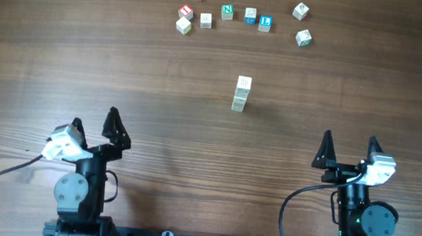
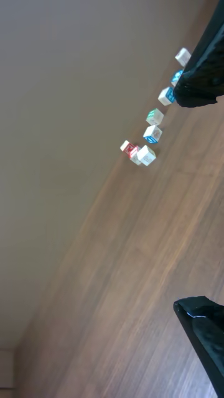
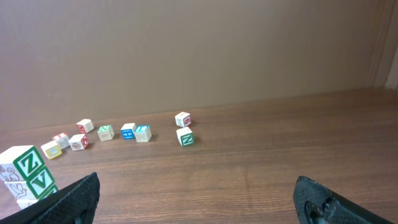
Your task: Form a tower
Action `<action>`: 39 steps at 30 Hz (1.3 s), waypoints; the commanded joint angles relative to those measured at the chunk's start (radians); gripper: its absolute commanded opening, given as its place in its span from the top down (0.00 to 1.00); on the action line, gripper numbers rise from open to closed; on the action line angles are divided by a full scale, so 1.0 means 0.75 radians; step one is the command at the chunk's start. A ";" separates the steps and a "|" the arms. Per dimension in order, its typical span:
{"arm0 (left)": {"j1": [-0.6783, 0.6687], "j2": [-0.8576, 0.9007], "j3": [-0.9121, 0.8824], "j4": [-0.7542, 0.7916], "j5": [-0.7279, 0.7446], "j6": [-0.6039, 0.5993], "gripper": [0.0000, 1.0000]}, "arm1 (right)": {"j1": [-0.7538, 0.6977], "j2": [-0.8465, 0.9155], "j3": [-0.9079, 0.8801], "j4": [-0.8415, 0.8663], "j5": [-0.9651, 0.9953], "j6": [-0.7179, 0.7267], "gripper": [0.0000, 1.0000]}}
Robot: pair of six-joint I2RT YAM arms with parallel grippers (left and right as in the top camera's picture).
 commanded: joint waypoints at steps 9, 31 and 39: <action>0.041 -0.059 -0.012 -0.048 0.112 0.125 0.00 | 0.007 -0.012 -0.006 0.003 0.017 0.003 0.00; 0.020 -0.055 -0.012 -0.052 0.155 0.215 0.00 | 0.007 -0.012 -0.006 0.003 0.017 0.003 0.00; 0.020 -0.055 -0.012 -0.052 0.155 0.215 0.00 | 0.007 -0.012 -0.006 0.003 0.017 0.003 0.00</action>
